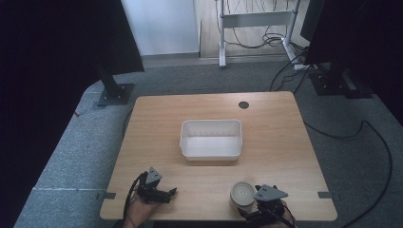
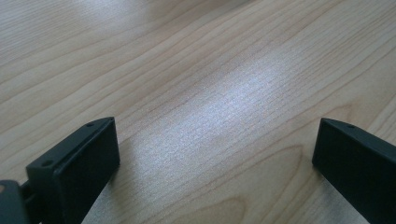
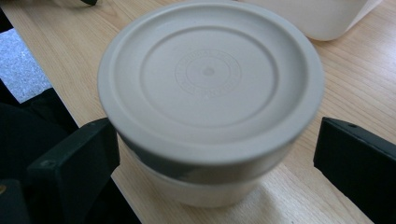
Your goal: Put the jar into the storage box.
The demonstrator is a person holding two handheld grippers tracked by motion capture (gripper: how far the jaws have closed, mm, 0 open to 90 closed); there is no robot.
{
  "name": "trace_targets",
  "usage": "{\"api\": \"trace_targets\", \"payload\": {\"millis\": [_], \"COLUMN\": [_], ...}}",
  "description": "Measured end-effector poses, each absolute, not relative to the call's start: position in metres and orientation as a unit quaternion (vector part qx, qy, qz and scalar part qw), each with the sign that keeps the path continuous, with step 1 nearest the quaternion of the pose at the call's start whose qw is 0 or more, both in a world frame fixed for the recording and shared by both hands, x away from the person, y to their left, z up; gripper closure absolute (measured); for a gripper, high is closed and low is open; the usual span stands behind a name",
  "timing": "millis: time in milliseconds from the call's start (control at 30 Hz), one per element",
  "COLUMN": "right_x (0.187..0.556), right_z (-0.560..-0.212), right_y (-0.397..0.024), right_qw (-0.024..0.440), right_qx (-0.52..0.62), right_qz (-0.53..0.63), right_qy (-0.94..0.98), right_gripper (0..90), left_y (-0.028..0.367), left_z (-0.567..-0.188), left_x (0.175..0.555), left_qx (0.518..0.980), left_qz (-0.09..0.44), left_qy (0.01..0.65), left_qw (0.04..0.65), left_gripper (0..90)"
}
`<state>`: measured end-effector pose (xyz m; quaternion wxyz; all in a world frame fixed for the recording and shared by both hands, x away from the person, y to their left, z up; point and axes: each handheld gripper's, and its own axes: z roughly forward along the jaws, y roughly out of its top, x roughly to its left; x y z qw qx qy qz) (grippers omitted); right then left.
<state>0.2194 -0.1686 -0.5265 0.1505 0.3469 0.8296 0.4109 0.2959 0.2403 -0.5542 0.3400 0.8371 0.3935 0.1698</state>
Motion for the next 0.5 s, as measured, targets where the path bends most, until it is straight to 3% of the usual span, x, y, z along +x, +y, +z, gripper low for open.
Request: {"api": "trace_targets", "payload": {"millis": [500], "right_x": [0.230], "right_z": [-0.531], "right_y": [-0.152], "right_qw": [0.146], "right_qx": [0.348], "right_qz": [0.404], "right_qy": [0.833], "right_gripper": [7.9], "left_y": [0.240], "left_z": [-0.554], "left_x": [0.296], "left_qx": [0.837], "left_qz": [0.170], "left_qy": [0.393], "left_qw": [0.340], "left_gripper": [0.4]}}
